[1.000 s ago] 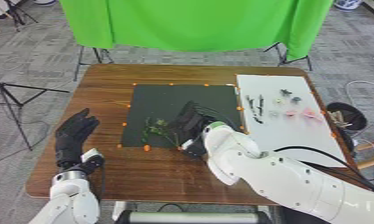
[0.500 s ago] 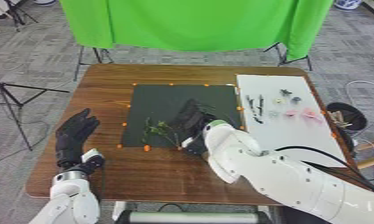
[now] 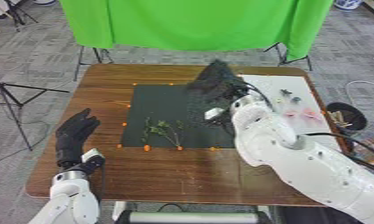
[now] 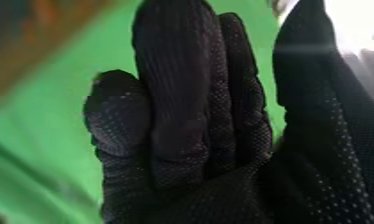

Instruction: Arrange flowers

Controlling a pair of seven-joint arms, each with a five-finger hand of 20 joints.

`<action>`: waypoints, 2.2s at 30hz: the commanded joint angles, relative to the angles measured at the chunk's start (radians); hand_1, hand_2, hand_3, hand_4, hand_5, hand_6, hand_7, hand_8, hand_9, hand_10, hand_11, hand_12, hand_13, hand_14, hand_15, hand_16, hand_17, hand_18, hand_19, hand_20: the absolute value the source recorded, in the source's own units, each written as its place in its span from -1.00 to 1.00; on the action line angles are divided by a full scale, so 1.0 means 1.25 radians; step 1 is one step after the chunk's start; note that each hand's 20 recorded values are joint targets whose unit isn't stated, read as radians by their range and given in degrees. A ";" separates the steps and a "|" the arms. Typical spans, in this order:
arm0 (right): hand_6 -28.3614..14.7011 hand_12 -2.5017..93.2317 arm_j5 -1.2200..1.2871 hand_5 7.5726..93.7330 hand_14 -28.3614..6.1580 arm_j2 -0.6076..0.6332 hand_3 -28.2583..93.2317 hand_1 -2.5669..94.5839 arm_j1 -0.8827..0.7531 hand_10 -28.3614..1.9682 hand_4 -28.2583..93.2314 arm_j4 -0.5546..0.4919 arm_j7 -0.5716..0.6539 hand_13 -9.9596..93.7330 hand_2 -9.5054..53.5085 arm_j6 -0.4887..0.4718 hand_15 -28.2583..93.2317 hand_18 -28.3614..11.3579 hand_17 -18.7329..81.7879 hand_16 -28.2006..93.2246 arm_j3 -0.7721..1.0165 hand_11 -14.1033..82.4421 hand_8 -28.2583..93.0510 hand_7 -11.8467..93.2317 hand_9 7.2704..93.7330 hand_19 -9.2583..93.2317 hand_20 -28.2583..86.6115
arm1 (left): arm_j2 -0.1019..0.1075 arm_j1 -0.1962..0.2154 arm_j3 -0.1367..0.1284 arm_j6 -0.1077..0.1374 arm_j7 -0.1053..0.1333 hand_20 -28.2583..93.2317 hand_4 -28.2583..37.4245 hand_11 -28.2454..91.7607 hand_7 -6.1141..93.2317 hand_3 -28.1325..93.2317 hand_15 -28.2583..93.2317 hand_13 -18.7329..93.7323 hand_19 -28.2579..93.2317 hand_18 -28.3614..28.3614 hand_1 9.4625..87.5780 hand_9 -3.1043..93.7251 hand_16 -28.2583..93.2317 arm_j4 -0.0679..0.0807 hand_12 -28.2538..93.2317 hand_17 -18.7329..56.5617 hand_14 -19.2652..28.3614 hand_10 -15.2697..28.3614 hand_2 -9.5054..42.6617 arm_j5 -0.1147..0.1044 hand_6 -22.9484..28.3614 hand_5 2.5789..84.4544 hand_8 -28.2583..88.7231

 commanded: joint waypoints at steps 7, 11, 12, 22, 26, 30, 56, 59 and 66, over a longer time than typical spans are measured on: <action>0.06 -0.57 -0.088 0.09 -0.09 0.174 0.45 -0.37 -0.138 -0.42 -0.82 0.033 0.056 0.62 -1.00 -0.180 0.08 -0.44 0.38 -0.13 0.276 -0.57 -0.63 -0.58 0.03 0.75 -0.01 | -0.006 0.005 0.001 0.000 0.004 -0.18 -0.62 -0.09 -0.46 0.70 -0.06 0.15 -0.12 0.49 -0.41 0.18 -0.59 -0.004 -0.34 -0.08 0.52 0.34 -0.56 -0.002 -0.04 0.25 -0.68; 0.01 -0.59 -0.120 0.04 -0.11 0.162 0.41 -0.47 -0.125 -0.49 -0.89 0.051 0.065 0.62 -1.00 -0.226 0.08 -0.43 0.41 -0.14 0.242 -0.58 -0.61 -0.64 0.00 0.74 0.00 | -0.008 0.002 0.004 -0.002 0.003 -0.18 -0.62 -0.09 -0.47 0.70 -0.06 0.15 -0.12 0.49 -0.41 0.18 -0.59 -0.003 -0.34 -0.08 0.52 0.34 -0.56 0.000 -0.04 0.26 -0.68; 0.00 -0.60 -0.123 0.03 -0.12 0.156 0.38 -0.48 -0.115 -0.50 -0.91 0.060 0.066 0.63 -1.00 -0.238 0.08 -0.42 0.42 -0.14 0.230 -0.58 -0.61 -0.65 -0.01 0.74 0.00 | -0.008 0.002 0.003 -0.002 0.003 -0.18 -0.63 -0.09 -0.47 0.70 -0.06 0.15 -0.11 0.49 -0.40 0.18 -0.59 -0.003 -0.34 -0.09 0.52 0.34 -0.56 0.001 -0.04 0.26 -0.68; 0.10 -0.67 -0.133 -0.07 -0.04 0.110 0.39 -0.55 -0.058 -0.58 -0.92 0.133 0.107 0.76 -1.00 -0.303 0.15 -0.30 0.52 -0.14 0.143 -0.61 -0.60 -0.68 -0.07 0.76 -0.02 | -0.010 0.006 0.004 0.001 0.005 -0.19 -0.62 -0.09 -0.47 0.69 -0.05 0.15 -0.11 0.49 -0.40 0.18 -0.59 -0.006 -0.34 -0.09 0.52 0.34 -0.56 -0.001 -0.04 0.26 -0.68; 0.14 -0.72 -0.151 -0.08 0.06 0.091 0.37 -0.47 -0.047 -0.64 -0.86 0.160 0.132 0.82 -1.00 -0.326 0.20 -0.23 0.57 -0.17 0.120 -0.60 -0.61 -0.68 -0.06 0.81 -0.04 | -0.012 0.010 0.005 0.003 0.005 -0.19 -0.62 -0.09 -0.47 0.69 -0.05 0.15 -0.11 0.49 -0.40 0.18 -0.59 -0.008 -0.34 -0.09 0.52 0.34 -0.57 -0.003 -0.05 0.26 -0.68; 0.05 -0.74 -0.176 -0.02 0.17 0.088 0.37 -0.43 -0.039 -0.70 -0.84 0.176 0.142 0.90 -1.00 -0.312 0.21 -0.12 0.65 -0.17 0.089 -0.57 -0.62 -0.68 0.12 0.85 -0.07 | -0.012 0.010 0.003 0.002 0.003 -0.19 -0.63 -0.09 -0.47 0.69 -0.05 0.15 -0.11 0.49 -0.40 0.18 -0.59 -0.007 -0.34 -0.09 0.52 0.35 -0.56 -0.001 -0.05 0.26 -0.68; -0.28 -0.66 -0.180 0.40 0.39 0.023 0.36 -0.28 -0.041 -0.47 -0.83 0.258 0.220 1.00 -1.00 -0.311 0.29 0.04 0.78 -0.15 0.067 -0.43 -0.63 -0.62 0.74 0.93 -0.06 | -0.013 0.008 0.008 0.000 -0.007 -0.19 -0.62 -0.09 -0.48 0.69 -0.05 0.15 -0.10 0.50 -0.40 0.18 -0.59 -0.008 -0.34 -0.10 0.53 0.35 -0.55 0.003 -0.04 0.26 -0.68; -0.28 -0.65 -0.172 0.39 0.39 0.020 0.37 -0.26 -0.053 -0.45 -0.81 0.262 0.228 1.00 -1.00 -0.313 0.30 0.05 0.79 -0.16 0.074 -0.42 -0.63 -0.62 0.75 0.93 -0.05 | -0.014 0.006 0.009 -0.004 -0.009 -0.19 -0.62 -0.09 -0.47 0.68 -0.05 0.15 -0.10 0.50 -0.40 0.18 -0.59 -0.008 -0.34 -0.10 0.53 0.35 -0.55 0.005 -0.04 0.26 -0.68; -0.20 -0.61 -0.155 0.44 0.44 0.012 0.41 -0.07 -0.084 -0.32 -0.78 0.268 0.222 1.00 -1.00 -0.261 0.33 0.10 0.82 -0.19 0.065 -0.33 -0.62 -0.58 0.83 0.91 -0.05 | -0.015 0.006 0.007 -0.005 -0.017 -0.19 -0.62 -0.09 -0.48 0.68 -0.05 0.15 -0.10 0.50 -0.40 0.18 -0.59 -0.008 -0.34 -0.10 0.53 0.35 -0.54 0.009 -0.04 0.26 -0.68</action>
